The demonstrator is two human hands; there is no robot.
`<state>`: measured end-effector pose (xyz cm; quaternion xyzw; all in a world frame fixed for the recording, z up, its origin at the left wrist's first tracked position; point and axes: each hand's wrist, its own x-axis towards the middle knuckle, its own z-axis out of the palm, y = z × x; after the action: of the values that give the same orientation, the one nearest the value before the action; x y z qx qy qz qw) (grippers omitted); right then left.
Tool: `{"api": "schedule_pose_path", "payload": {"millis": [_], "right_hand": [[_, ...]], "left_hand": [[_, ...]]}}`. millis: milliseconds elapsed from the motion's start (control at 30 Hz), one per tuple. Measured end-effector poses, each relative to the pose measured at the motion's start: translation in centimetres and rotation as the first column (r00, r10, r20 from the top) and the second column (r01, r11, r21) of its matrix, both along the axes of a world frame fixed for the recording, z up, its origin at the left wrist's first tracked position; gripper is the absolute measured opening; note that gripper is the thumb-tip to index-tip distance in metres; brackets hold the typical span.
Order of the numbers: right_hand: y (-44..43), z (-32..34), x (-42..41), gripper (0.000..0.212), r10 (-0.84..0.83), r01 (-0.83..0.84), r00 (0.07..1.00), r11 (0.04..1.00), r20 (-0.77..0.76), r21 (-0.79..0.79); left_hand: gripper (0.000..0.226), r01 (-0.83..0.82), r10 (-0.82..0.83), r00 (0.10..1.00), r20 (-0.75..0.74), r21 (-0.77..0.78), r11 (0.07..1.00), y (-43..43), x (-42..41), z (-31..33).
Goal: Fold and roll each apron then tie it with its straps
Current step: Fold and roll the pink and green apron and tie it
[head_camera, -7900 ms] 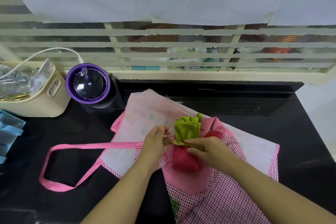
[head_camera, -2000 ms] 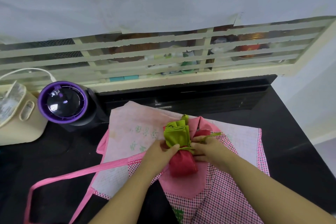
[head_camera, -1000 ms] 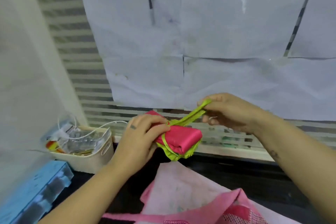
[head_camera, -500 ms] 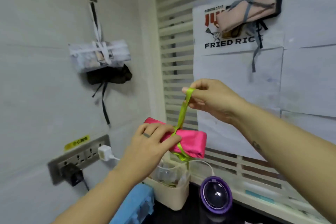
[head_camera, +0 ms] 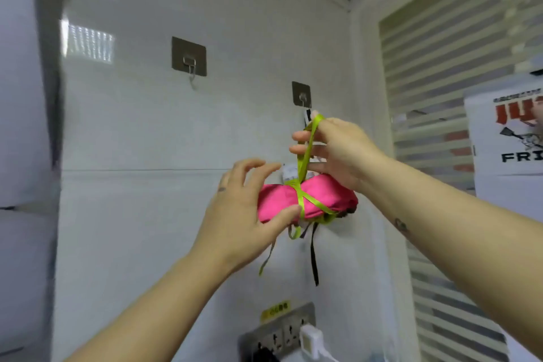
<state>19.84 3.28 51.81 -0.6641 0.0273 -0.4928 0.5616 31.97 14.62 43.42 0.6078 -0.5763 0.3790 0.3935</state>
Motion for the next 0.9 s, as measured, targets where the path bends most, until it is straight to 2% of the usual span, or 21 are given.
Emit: {"api": "schedule_pose_path", "payload": {"millis": [67,100,133,167,200,300,367,433,533,633,767,833,900], "right_hand": [[0.5,1.7,2.1,0.023,0.063,-0.064,0.997,0.998,0.045,0.002],[0.6,2.5,3.1,0.023,0.089,-0.089,0.994,0.996,0.070,0.005],[0.7,3.1,4.0,0.022,0.105,-0.106,0.990,0.994,0.092,0.003],[0.8,3.8,5.1,0.021,0.117,-0.116,0.988,0.993,0.100,-0.011],[1.1,4.5,6.2,0.019,0.116,-0.112,0.988,0.993,0.099,-0.041],[1.1,6.6,9.2,0.012,0.001,0.017,0.990,0.992,0.141,-0.122],[0.9,8.2,10.8,0.018,-0.107,0.141,0.979,0.971,0.176,-0.194],[1.1,10.3,12.8,0.022,-0.204,0.258,0.959,0.919,0.198,-0.299],[2.0,13.4,15.6,0.018,-0.288,0.377,0.924,0.803,0.253,-0.461],[2.9,15.7,17.9,0.017,-0.298,0.407,0.913,0.670,0.278,-0.621],[3.5,15.9,19.2,0.006,-0.362,0.402,0.901,0.496,0.238,-0.770],[3.4,15.0,19.5,0.013,-0.384,0.388,0.899,0.480,0.208,-0.787],[3.2,13.5,19.7,0.028,-0.362,0.377,0.910,0.520,0.203,-0.766]], "left_hand": [[0.077,0.055,-0.054,0.957,-0.286,-0.006,0.998,0.7,1.8,1.7],[0.080,0.147,-0.129,0.869,-0.478,0.000,0.989,1.0,2.2,2.4],[0.080,0.265,-0.225,0.734,-0.641,-0.035,0.964,1.1,2.6,3.1],[0.077,0.343,-0.289,0.620,-0.729,-0.080,0.936,1.3,3.0,3.6],[0.069,0.356,-0.307,0.611,-0.730,-0.094,0.930,1.6,3.7,4.4],[0.058,0.163,-0.124,0.857,-0.499,0.034,0.986,2.5,5.1,6.7],[0.062,0.045,0.006,0.914,-0.406,0.114,0.992,3.1,6.0,8.5],[0.069,-0.005,0.060,0.917,-0.395,0.139,0.990,3.7,7.3,10.6],[0.076,0.014,0.023,0.904,-0.427,0.082,0.997,4.5,8.9,14.0],[0.079,0.035,-0.006,0.884,-0.467,0.053,0.998,5.0,10.1,16.0],[0.080,0.036,-0.005,0.870,-0.492,0.052,0.998,5.4,11.4,15.9],[0.082,0.014,0.034,0.869,-0.494,0.093,0.996,5.7,11.8,14.8],[0.084,-0.007,0.071,0.872,-0.485,0.132,0.991,5.9,12.2,13.1]]}}
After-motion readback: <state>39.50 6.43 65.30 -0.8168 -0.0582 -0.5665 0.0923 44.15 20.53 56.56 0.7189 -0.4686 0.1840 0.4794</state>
